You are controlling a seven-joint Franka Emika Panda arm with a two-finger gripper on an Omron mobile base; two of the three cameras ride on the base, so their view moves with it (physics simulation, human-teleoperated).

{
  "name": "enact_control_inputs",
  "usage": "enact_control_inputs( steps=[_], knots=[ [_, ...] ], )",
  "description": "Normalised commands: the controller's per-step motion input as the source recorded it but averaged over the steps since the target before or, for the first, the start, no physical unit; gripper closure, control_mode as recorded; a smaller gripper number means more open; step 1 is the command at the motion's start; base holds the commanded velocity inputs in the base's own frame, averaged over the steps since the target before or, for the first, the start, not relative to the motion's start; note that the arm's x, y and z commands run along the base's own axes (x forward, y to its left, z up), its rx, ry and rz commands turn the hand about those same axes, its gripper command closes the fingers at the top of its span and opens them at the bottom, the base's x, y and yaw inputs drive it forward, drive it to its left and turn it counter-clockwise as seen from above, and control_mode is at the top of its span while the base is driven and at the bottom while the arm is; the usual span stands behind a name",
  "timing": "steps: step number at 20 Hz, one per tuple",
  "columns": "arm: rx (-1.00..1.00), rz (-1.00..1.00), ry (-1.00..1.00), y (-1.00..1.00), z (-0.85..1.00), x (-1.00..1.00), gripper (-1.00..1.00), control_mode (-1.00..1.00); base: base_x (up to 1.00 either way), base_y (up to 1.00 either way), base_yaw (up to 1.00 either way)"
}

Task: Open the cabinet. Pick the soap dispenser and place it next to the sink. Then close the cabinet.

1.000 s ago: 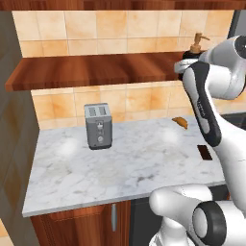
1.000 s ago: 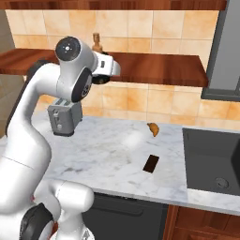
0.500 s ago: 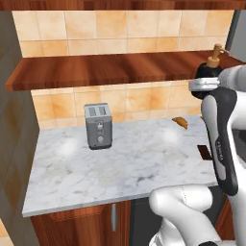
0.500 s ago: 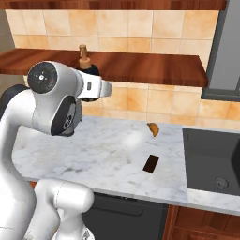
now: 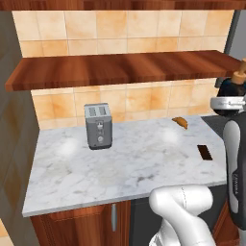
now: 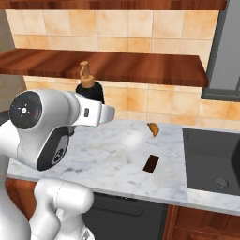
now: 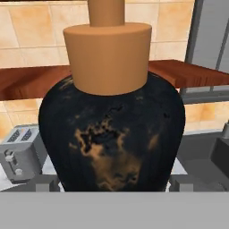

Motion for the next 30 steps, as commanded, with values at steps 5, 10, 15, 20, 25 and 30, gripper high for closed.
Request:
enact_control_inputs(
  steps=[5, 10, 15, 20, 25, 30],
  knots=[
    [-0.06, -0.17, 0.0, -0.64, -0.14, -0.01, 1.0, -1.0, 0.0, 0.0, 0.0],
    [-0.1, -0.15, 0.07, -0.42, -0.11, 0.02, 1.0, -1.0, 0.0, 0.0, 0.0],
    [-0.09, -0.16, 0.14, -0.37, -0.19, 0.0, 1.0, -1.0, 0.0, 0.0, 0.0],
    [-0.03, -0.09, 0.04, -0.17, -0.08, 0.03, 1.0, -1.0, 0.0, 0.0, 0.0],
    [0.0, 0.0, 0.0, -0.01, -0.18, 0.01, 1.0, -1.0, 0.0, 0.0, 0.0],
    [0.0, 0.0, 0.12, -0.14, -0.57, 0.0, 1.0, -1.0, 0.0, 0.0, 0.0]
  ],
)
